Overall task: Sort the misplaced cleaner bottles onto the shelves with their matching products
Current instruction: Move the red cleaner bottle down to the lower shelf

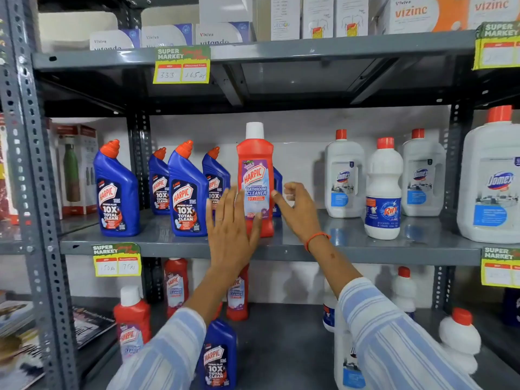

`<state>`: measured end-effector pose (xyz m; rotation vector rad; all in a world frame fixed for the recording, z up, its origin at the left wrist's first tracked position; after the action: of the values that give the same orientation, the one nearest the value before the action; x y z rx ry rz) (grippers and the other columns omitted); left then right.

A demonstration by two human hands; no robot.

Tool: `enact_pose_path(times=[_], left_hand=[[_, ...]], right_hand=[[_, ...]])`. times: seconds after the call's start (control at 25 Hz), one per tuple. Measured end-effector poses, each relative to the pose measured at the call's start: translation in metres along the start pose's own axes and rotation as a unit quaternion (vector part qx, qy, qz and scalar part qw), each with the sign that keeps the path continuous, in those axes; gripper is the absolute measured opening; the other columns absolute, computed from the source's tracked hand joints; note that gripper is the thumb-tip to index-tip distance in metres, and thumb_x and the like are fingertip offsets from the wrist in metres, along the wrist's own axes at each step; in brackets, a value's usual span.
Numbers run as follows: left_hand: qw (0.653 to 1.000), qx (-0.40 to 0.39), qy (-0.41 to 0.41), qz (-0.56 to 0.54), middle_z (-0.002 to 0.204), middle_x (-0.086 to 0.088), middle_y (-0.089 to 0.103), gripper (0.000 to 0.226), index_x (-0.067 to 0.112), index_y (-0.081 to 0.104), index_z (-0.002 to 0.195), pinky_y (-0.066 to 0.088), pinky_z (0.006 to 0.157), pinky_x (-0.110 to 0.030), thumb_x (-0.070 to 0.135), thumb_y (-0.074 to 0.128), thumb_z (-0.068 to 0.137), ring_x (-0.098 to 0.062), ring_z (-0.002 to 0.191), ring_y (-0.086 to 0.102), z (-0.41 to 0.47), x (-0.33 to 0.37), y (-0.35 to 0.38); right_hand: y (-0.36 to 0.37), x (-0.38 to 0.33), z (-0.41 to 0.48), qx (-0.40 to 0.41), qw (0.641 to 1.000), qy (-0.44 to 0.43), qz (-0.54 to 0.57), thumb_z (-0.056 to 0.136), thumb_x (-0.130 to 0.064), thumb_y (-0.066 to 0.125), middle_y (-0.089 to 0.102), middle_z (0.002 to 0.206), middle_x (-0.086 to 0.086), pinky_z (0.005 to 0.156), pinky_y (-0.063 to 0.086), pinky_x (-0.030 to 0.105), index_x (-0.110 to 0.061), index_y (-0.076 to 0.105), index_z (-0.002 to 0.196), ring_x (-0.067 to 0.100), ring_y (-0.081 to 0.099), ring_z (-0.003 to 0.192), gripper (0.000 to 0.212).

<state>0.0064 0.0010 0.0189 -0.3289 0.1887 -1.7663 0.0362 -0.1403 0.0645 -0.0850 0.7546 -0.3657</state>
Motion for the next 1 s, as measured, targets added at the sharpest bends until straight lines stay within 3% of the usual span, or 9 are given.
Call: enact_pose_path(times=[0.16,0.32,0.6,0.72,0.88,1.0], left_hand=[[0.997,-0.049,-0.047,0.024,0.132,-0.013,0.055,0.063,0.009,0.054,0.127,0.018,0.112,-0.046,0.053,0.02,0.097,-0.028,0.124,0.046,-0.045,-0.038,0.007],[0.99,-0.121,-0.032,0.06,0.123,-0.011,0.061,0.069,0.01,0.059,0.12,0.023,0.11,-0.044,0.055,0.011,0.098,-0.029,0.116,0.052,-0.055,-0.057,0.016],[0.989,-0.136,-0.019,0.062,0.132,-0.008,0.056,0.068,0.016,0.053,0.129,0.018,0.112,-0.041,0.056,0.009,0.097,-0.026,0.126,0.047,-0.056,-0.058,0.014],[0.992,-0.109,-0.019,0.053,0.147,-0.009,0.042,0.066,0.014,0.043,0.14,0.006,0.116,-0.038,0.055,0.016,0.096,-0.024,0.139,0.031,-0.055,-0.059,0.013],[0.998,-0.039,-0.026,0.039,0.151,-0.008,0.034,0.06,0.012,0.04,0.142,0.011,0.117,-0.041,0.049,0.029,0.095,-0.02,0.142,0.024,-0.062,-0.056,0.004],[0.999,-0.009,-0.035,0.028,0.153,-0.008,0.029,0.06,0.009,0.034,0.144,0.01,0.118,-0.041,0.045,0.035,0.095,-0.018,0.143,0.02,-0.081,-0.055,-0.003]], right_hand=[[0.026,0.008,0.005,-0.125,0.984,0.109,0.063,0.076,-0.024,0.073,0.06,0.124,0.017,0.097,0.049,0.048,-0.004,0.044,0.119,0.026,0.059,0.105,0.056],[0.034,0.014,0.015,-0.126,0.974,0.144,0.123,0.075,-0.009,0.074,0.058,0.125,0.02,0.09,0.05,0.04,-0.001,0.044,0.121,0.024,0.057,0.101,0.056],[0.039,0.009,0.0,-0.109,0.968,0.143,0.175,0.077,-0.016,0.072,0.058,0.128,0.017,0.086,0.05,0.041,-0.008,0.044,0.123,0.023,0.057,0.101,0.054],[0.023,-0.005,-0.021,-0.102,0.966,0.121,0.206,0.077,-0.015,0.072,0.059,0.126,0.015,0.086,0.052,0.039,-0.01,0.047,0.12,0.023,0.06,0.102,0.05],[-0.001,-0.016,-0.059,-0.118,0.966,0.087,0.211,0.074,-0.02,0.074,0.063,0.121,0.008,0.088,0.055,0.041,-0.016,0.05,0.115,0.022,0.063,0.105,0.048],[-0.006,-0.008,-0.095,-0.137,0.964,0.082,0.211,0.072,-0.019,0.075,0.064,0.118,0.002,0.086,0.056,0.032,-0.018,0.049,0.116,0.015,0.063,0.104,0.051]])
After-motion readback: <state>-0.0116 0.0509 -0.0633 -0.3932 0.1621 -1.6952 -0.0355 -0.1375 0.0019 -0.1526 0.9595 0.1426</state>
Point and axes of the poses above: each hand's wrist, its own z-axis towards the middle knuckle, its own y-axis out of the palm, x = y × z, the point moved 2 cm from there along z, towards the middle knuckle
